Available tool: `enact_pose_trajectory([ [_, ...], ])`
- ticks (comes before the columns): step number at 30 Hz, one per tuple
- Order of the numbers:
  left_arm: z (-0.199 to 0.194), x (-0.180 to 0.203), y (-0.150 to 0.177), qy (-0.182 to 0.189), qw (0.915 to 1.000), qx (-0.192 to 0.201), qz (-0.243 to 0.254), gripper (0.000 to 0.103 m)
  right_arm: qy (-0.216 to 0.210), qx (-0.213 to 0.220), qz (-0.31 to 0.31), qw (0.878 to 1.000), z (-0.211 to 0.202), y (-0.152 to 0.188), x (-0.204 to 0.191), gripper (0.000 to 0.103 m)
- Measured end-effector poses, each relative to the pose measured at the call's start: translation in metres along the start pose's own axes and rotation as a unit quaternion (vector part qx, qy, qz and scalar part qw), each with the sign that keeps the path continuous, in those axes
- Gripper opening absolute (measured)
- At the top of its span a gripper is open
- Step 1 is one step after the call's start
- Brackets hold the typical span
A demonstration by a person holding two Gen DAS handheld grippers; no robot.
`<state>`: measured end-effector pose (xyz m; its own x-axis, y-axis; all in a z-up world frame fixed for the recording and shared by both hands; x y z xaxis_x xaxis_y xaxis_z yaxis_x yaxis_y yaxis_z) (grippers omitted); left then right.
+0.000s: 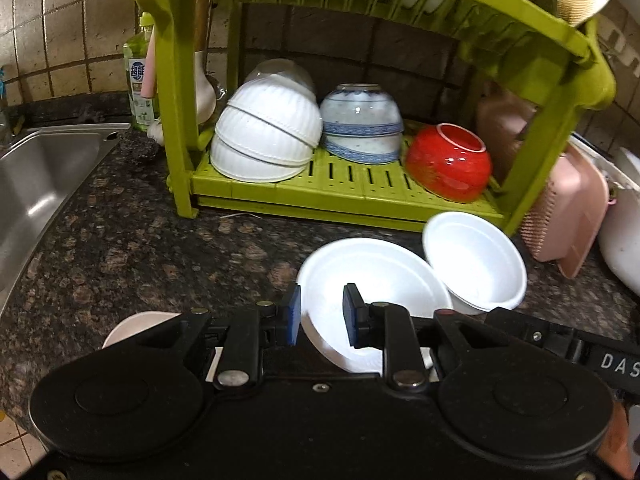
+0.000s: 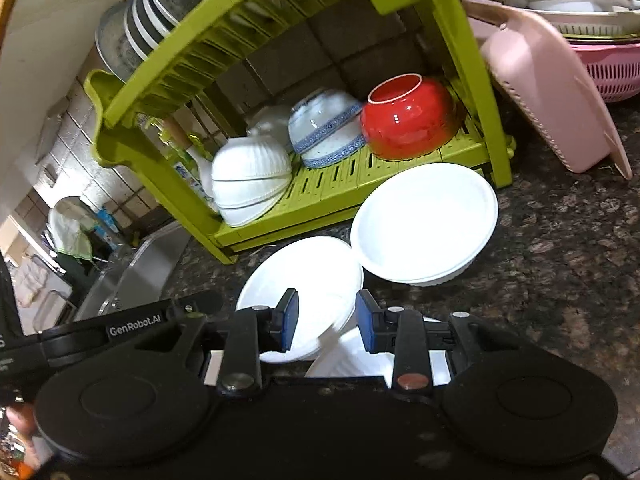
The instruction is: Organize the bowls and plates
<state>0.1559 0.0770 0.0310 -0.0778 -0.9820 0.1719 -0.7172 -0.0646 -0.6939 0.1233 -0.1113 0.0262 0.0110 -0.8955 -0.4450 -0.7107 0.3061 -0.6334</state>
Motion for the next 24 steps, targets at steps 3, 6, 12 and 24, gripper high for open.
enact_pose_trajectory([
  [3, 0.009, -0.006, -0.004, 0.002, 1.0, -0.006, -0.007, 0.033, 0.023, 0.001, -0.014, 1.0, 0.013, -0.001, -0.003, 0.035],
  [6, 0.017, -0.009, -0.007, 0.004, 0.9999, -0.011, -0.01, 0.033, 0.04, -0.004, -0.023, 0.999, 0.025, -0.002, -0.005, 0.035],
  [12, 0.029, -0.013, -0.01, 0.009, 0.9998, -0.017, -0.011, 0.033, 0.053, -0.02, -0.029, 0.998, 0.043, -0.001, -0.008, 0.035],
  [24, 0.048, -0.002, -0.006, -0.005, 0.9995, -0.03, 0.007, 0.033, 0.074, -0.029, -0.048, 0.996, 0.061, 0.001, -0.014, 0.029],
])
Point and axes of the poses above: each gripper's, at about its wrist camera, not at the fingertips, and z roughly the way its jaws point, x to its right, y to its underside, the point moved 3 cm from there along z, roughly the way its jaws point, and after that the axes turned 2 degrees about -z, right-handed, at the moved point
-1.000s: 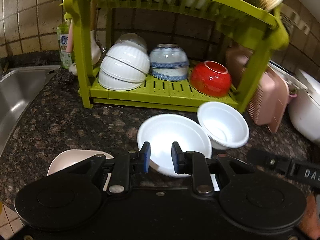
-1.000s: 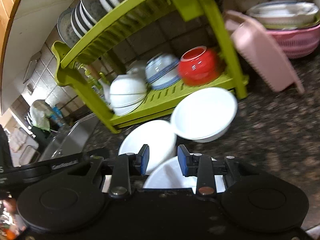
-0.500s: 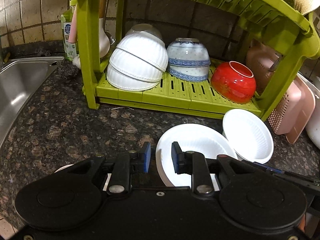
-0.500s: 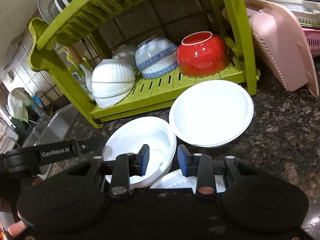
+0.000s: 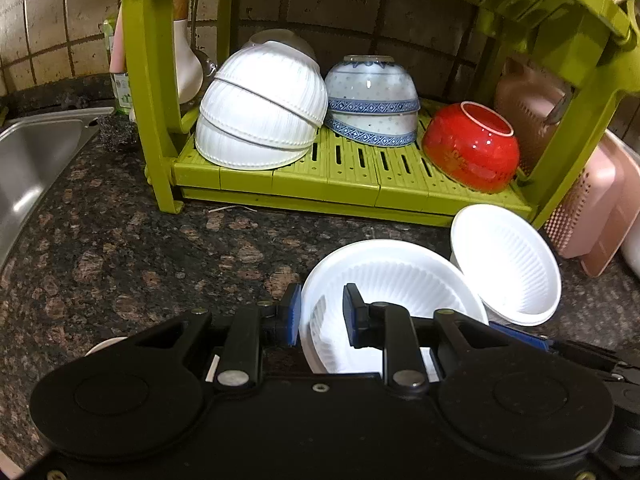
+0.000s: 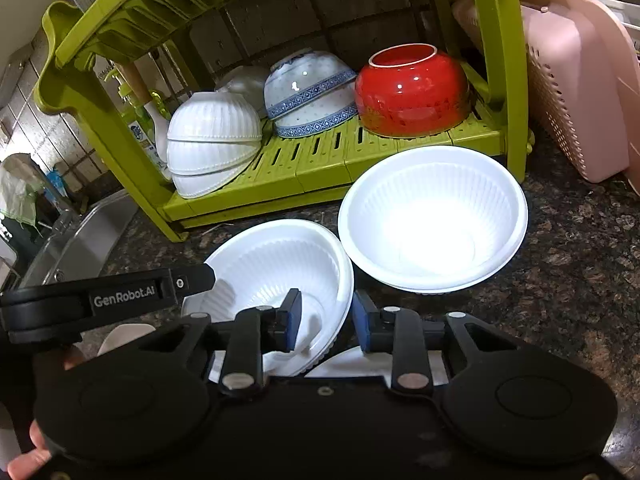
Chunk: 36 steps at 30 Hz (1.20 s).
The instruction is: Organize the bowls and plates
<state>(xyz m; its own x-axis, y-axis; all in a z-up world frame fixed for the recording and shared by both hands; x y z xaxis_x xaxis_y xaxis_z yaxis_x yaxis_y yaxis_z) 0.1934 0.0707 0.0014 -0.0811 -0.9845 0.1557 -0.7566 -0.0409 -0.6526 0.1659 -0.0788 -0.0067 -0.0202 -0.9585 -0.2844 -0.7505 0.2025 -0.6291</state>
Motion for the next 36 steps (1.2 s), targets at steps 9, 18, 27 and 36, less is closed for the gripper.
enact_pose_trajectory([
  [9, 0.006, 0.001, 0.005, -0.01, 0.9999, -0.009, 0.008, 0.033, 0.015, -0.001, -0.016, 1.0, 0.007, 0.003, -0.001, 0.022],
  [18, 0.013, -0.001, 0.006, -0.012, 0.9996, -0.024, 0.001, 0.033, 0.019, 0.001, -0.013, 1.0, 0.007, 0.003, 0.0, 0.02],
  [27, 0.002, -0.004, 0.003, -0.011, 0.9998, -0.009, -0.014, 0.026, 0.005, 0.024, -0.023, 0.999, 0.0, 0.0, -0.009, 0.02],
  [36, -0.04, -0.011, -0.005, -0.003, 0.9983, 0.037, -0.045, 0.026, -0.017, 0.073, -0.041, 0.996, -0.028, -0.005, -0.027, 0.02],
])
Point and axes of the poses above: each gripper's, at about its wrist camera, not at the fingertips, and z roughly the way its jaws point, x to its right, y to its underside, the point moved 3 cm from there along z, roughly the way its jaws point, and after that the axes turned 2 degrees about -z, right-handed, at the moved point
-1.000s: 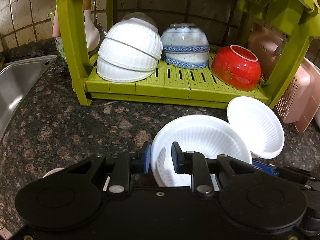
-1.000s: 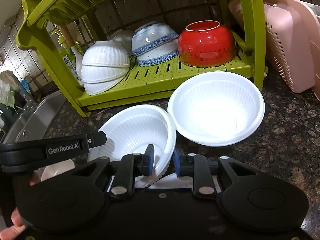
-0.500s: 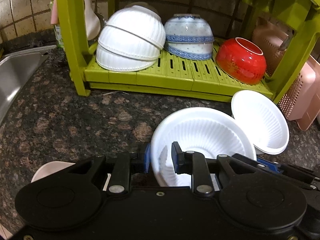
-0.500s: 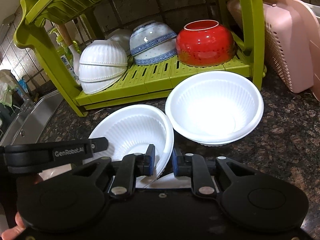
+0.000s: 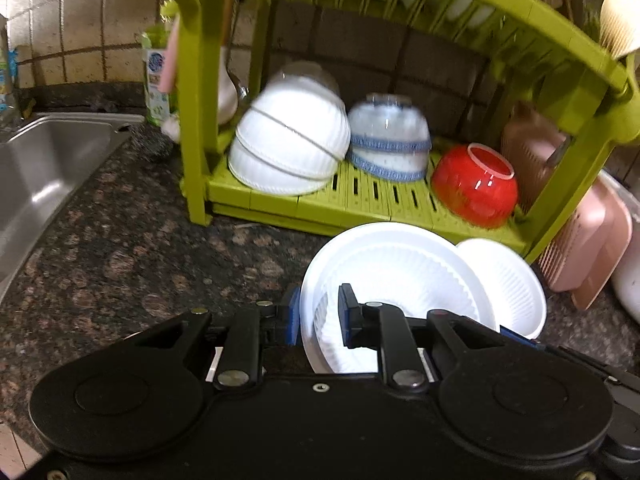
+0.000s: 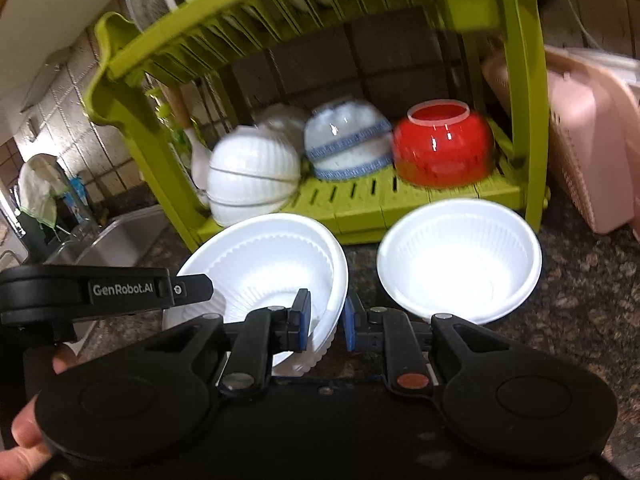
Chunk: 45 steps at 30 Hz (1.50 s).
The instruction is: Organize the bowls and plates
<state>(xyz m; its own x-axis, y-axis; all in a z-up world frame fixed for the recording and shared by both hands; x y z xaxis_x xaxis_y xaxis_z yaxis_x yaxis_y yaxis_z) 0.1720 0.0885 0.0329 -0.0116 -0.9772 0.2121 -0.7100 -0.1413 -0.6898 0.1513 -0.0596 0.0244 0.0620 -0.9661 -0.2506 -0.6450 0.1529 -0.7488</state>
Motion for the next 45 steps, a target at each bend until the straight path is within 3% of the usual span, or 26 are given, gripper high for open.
enact_pose_trajectory([
  [7, -0.031, 0.012, 0.006, 0.019, 0.9997, 0.015, 0.008, 0.026, -0.004, 0.023, -0.002, 1.0, -0.038, 0.001, 0.006, 0.02],
  [13, -0.053, 0.04, 0.022, 0.029, 0.9982, 0.02, 0.049, 0.026, 0.013, 0.034, -0.009, 0.999, -0.076, 0.013, 0.018, 0.02],
  [21, -0.057, 0.067, 0.046, 0.038, 0.9958, -0.004, 0.084, 0.026, 0.037, 0.026, -0.013, 0.999, -0.104, 0.032, 0.037, 0.02],
  [32, -0.042, 0.094, 0.071, 0.03, 0.9917, -0.042, 0.118, 0.026, 0.067, -0.02, -0.001, 0.998, -0.096, 0.052, 0.063, 0.02],
  [45, -0.017, 0.098, 0.081, 0.015, 0.9884, -0.071, 0.133, 0.026, 0.098, -0.056, -0.003, 0.994, -0.078, 0.058, 0.079, 0.021],
])
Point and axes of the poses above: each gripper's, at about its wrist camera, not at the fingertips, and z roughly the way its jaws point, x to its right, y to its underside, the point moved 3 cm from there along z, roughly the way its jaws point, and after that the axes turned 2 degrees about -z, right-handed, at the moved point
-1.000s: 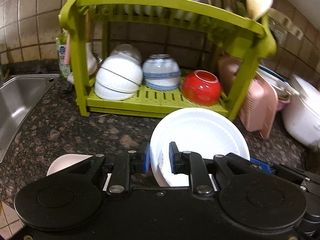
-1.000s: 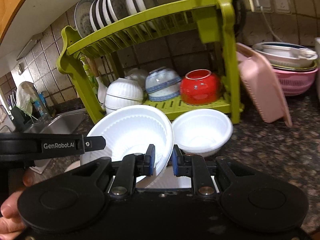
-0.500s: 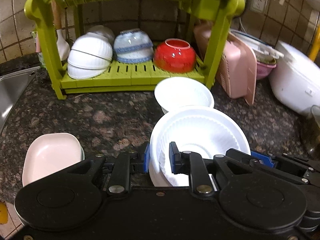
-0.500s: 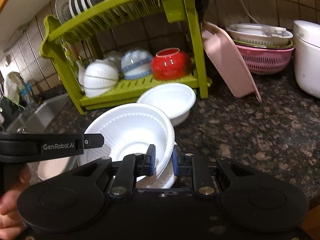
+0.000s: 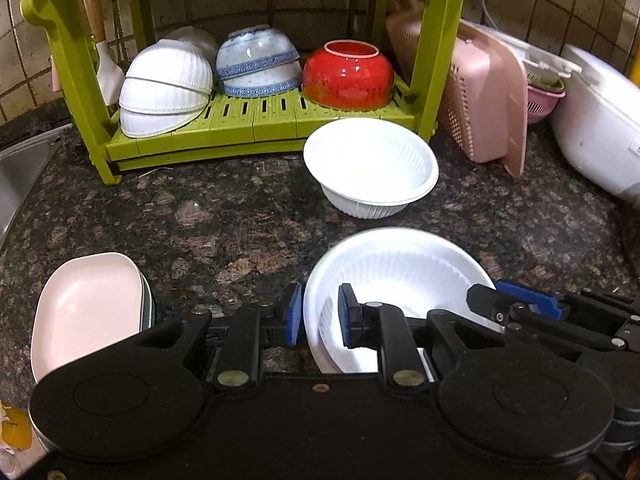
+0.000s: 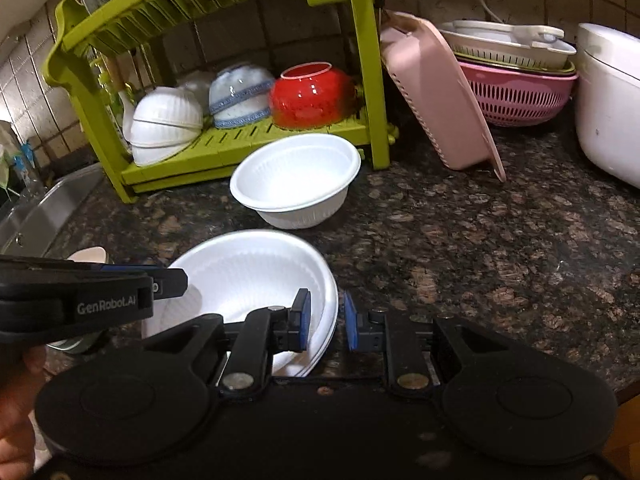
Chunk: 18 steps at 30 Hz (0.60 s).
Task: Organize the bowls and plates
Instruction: 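Carry the stacked white bowls with the left gripper toward the remaining white bowl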
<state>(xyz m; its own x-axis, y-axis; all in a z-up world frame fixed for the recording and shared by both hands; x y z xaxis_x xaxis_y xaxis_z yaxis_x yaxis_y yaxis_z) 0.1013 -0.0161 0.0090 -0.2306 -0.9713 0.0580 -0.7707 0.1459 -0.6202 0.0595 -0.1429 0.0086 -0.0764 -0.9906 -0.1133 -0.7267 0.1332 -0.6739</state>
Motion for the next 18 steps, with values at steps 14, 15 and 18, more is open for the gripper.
enact_pose_trajectory([
  [14, 0.0076, -0.0062, -0.0004, -0.001, 0.9999, -0.01, -0.008, 0.026, -0.01, -0.016, 0.008, 1.0, 0.0055, -0.0005, 0.0033, 0.021],
  [15, 0.0067, -0.0063, -0.0007, 0.001, 0.9999, -0.009, -0.009, 0.026, -0.01, -0.016, 0.009, 1.0, 0.0055, -0.0008, 0.0038, 0.021],
  [18, 0.0039, -0.0063, -0.0015, 0.003, 1.0, -0.003, -0.009, 0.026, -0.012, -0.013, 0.013, 1.0, 0.0046, -0.0015, 0.0047, 0.021],
])
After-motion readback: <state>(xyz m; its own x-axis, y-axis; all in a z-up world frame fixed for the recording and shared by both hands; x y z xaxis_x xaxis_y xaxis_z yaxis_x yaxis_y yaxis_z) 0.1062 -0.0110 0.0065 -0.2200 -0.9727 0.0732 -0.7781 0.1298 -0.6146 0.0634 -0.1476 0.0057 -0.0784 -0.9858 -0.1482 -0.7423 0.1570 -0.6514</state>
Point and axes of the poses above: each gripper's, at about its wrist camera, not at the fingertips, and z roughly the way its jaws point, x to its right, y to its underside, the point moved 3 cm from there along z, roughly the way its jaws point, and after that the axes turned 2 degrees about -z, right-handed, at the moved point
